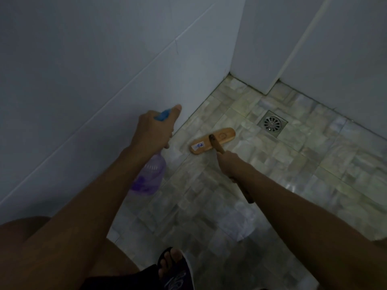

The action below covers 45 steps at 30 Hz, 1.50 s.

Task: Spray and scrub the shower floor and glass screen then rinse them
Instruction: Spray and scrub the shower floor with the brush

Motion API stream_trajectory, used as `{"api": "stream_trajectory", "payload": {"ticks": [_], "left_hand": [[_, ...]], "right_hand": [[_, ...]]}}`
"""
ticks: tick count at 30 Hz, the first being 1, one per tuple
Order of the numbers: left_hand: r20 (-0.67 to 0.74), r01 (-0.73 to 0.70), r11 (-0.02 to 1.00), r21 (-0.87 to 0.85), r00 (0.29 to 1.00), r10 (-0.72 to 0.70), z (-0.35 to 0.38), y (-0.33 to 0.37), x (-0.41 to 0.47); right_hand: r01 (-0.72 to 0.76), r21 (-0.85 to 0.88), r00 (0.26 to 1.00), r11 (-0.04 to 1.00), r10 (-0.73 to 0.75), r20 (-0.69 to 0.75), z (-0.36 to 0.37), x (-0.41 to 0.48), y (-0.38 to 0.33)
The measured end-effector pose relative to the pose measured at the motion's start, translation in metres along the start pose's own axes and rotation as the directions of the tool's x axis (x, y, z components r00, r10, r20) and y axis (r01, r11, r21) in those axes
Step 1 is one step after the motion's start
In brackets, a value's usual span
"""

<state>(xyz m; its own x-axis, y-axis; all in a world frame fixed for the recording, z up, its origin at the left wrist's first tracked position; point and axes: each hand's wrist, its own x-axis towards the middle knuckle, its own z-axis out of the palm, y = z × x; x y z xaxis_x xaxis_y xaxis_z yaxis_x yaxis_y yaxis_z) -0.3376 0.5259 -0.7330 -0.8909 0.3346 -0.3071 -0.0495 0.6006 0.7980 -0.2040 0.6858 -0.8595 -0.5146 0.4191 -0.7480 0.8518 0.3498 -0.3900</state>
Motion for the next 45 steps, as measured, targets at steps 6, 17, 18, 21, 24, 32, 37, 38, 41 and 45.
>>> {"api": "stream_trajectory", "payload": {"ticks": [6, 17, 18, 21, 24, 32, 37, 38, 41, 45], "left_hand": [[0.014, -0.036, 0.997, 0.073, 0.999, 0.035, 0.028, 0.027, 0.010], [-0.124, -0.149, 0.972, 0.181, 0.977, 0.173, 0.040, 0.023, 0.051], [-0.141, -0.143, 0.970, 0.199, 0.975, 0.172, 0.038, 0.018, 0.054], [-0.168, -0.114, 0.961, 0.252, 0.973, 0.160, 0.034, 0.010, 0.058], [-0.147, -0.120, 0.963, 0.242, 0.976, 0.159, 0.037, 0.012, 0.056], [-0.140, -0.080, 0.991, 0.109, 0.986, 0.095, 0.029, 0.022, 0.052], [-0.142, -0.073, 0.988, 0.139, 0.986, 0.093, 0.018, 0.022, 0.050], [-0.144, -0.075, 0.986, 0.148, 0.985, 0.097, 0.018, 0.022, 0.051], [-0.146, -0.090, 0.982, 0.168, 0.983, 0.115, 0.021, 0.021, 0.054], [-0.124, -0.108, 0.982, 0.153, 0.984, 0.128, 0.029, 0.018, 0.055]], "right_hand": [[-0.044, -0.015, 0.999, 0.999, 0.044, 0.029, -0.001, -0.008, 0.030], [-0.134, 0.155, 0.982, 0.979, 0.153, -0.112, -0.045, 0.041, 0.049], [-0.120, 0.128, 0.983, 0.984, 0.136, -0.120, -0.056, 0.053, 0.038], [-0.063, 0.111, 0.994, 0.992, 0.072, -0.085, -0.090, 0.093, 0.005], [0.036, 0.071, 0.998, 0.997, -0.033, -0.048, -0.110, 0.122, -0.013], [0.149, -0.213, 0.987, 0.966, -0.159, -0.031, -0.113, 0.111, 0.079], [0.040, -0.232, 0.998, 0.972, -0.052, -0.047, -0.143, 0.122, 0.071], [0.038, -0.242, 0.996, 0.970, -0.056, -0.066, -0.147, 0.133, 0.056], [0.051, -0.186, 0.991, 0.981, -0.074, -0.116, -0.149, 0.165, -0.002], [0.007, -0.063, 0.992, 0.998, -0.015, -0.122, -0.145, 0.185, -0.037]]}}
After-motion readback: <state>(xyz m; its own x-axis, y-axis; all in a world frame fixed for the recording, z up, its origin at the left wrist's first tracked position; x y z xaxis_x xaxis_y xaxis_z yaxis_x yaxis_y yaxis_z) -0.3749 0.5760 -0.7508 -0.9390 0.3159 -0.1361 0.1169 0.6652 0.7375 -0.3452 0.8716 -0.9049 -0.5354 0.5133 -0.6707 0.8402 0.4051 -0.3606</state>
